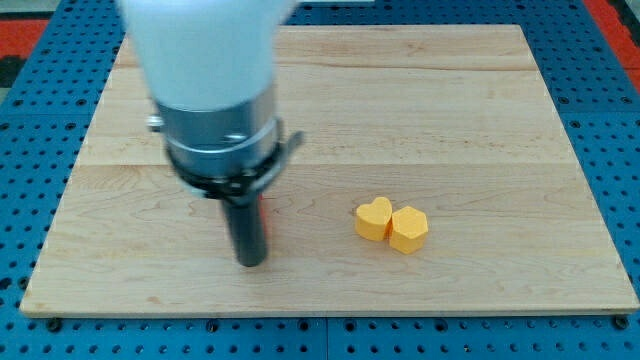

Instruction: Slide the red blocks diagonally to the bottom right of the green circle

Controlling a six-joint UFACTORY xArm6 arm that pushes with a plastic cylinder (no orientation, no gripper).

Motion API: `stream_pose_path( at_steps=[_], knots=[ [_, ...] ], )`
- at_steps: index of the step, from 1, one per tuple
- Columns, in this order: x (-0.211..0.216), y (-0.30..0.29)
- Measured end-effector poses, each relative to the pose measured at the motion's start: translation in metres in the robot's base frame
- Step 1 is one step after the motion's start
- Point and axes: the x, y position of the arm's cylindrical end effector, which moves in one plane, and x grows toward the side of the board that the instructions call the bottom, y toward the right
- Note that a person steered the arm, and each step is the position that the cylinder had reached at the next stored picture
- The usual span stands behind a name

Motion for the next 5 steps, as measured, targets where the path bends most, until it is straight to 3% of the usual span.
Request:
stream_pose_path(
  at_steps=[1, 5],
  knots=[
    [-0.001, -0.0289],
    [-0.0022, -0.0357]
  ],
)
